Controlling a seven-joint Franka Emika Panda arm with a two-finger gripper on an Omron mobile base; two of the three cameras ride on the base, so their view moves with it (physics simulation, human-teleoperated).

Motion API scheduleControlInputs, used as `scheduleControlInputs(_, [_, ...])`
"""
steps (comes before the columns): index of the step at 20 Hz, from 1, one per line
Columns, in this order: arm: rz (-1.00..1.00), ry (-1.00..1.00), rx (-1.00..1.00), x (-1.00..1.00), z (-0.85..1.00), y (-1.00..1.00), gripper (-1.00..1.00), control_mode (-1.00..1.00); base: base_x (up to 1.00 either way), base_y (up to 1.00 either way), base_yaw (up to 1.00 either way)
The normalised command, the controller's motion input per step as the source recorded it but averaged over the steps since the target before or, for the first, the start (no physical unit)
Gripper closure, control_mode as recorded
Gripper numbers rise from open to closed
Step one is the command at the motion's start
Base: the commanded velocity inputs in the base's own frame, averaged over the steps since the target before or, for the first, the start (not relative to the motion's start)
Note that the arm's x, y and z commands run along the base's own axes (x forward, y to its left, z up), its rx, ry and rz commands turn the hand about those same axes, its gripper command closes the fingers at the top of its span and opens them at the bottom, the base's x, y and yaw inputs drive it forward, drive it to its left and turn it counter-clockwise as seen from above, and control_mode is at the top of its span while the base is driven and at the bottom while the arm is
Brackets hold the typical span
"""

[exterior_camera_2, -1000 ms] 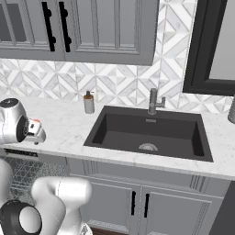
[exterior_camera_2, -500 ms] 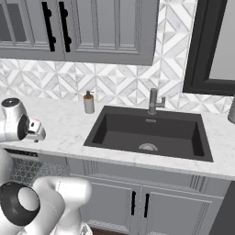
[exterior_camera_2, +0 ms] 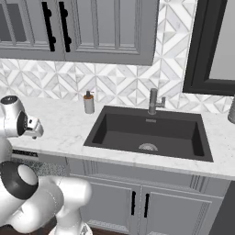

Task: Pick up the cup and bowl from the counter, place them in the dishwasher, and close the dishwasher door.

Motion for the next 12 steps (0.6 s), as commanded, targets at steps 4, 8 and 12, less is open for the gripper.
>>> scheduleControlInputs(4, [0.0, 0.03, 0.0, 0.31, -0.06, 0.11, -1.0, -1.0, 0.0, 0.0, 0.0])
scheduleControlInputs(8, [0.0, 0.0, 0.0, 0.2, -0.06, 0.01, -1.0, -1.0, 0.0, 0.0, 0.0])
scheduleControlInputs(12, [0.0, 0.0, 0.0, 0.24, -0.05, 0.06, -1.0, -1.0, 0.0, 0.0, 0.0])
